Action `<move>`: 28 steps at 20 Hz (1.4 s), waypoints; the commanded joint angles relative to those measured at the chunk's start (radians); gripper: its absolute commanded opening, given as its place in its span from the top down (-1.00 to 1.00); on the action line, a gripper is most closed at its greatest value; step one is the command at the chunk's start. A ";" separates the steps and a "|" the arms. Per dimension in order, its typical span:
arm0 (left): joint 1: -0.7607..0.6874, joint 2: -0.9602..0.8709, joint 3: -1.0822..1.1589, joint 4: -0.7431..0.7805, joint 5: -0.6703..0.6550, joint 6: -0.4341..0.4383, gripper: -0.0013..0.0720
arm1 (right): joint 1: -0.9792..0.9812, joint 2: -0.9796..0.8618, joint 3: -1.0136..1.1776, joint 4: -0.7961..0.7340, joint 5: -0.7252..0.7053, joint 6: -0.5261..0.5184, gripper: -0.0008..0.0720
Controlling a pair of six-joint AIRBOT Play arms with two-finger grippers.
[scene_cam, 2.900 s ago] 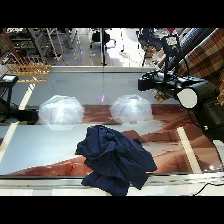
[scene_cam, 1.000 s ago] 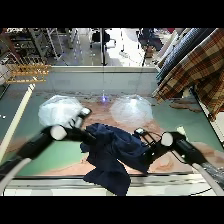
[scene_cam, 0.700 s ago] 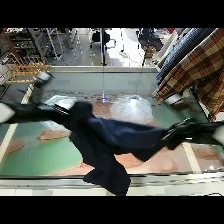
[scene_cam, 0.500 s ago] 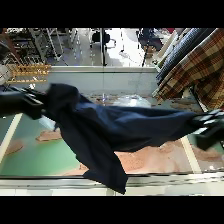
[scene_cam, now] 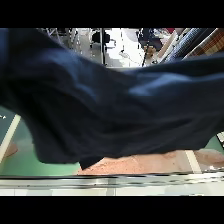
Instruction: Fold the clothes and pants, and hang the long-sleeved shirts on hangers.
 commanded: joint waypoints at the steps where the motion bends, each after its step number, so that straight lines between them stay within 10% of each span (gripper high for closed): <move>1: 0.001 -0.096 0.035 0.078 0.112 0.033 0.92 | 0.000 -0.129 0.032 -0.135 -0.064 -0.031 0.93; 10: 0.133 -0.943 0.043 0.060 0.100 -0.016 0.90 | -0.168 -1.027 0.033 -0.097 -0.220 -0.031 0.93; 12: 0.143 -1.061 0.075 0.087 0.130 -0.066 -0.05 | -0.167 -1.149 0.035 -0.095 -0.412 0.000 0.48; 14: 0.146 -1.110 0.117 0.167 0.127 -0.166 -0.40 | -0.174 -1.200 0.052 -0.100 -0.498 0.073 -0.14; 21: 0.228 -1.065 0.003 0.166 -0.620 -0.414 -0.38 | -0.461 -1.164 0.032 0.180 0.124 0.063 -0.14; 25: 0.182 -0.839 -0.439 0.028 -0.534 -0.414 -0.39 | -0.692 -1.121 -0.216 0.476 0.471 -0.077 -0.14; 28: 0.153 -0.651 -0.759 0.027 -0.459 -0.414 -0.80 | -0.792 -1.103 -0.354 0.505 0.509 -0.112 -0.33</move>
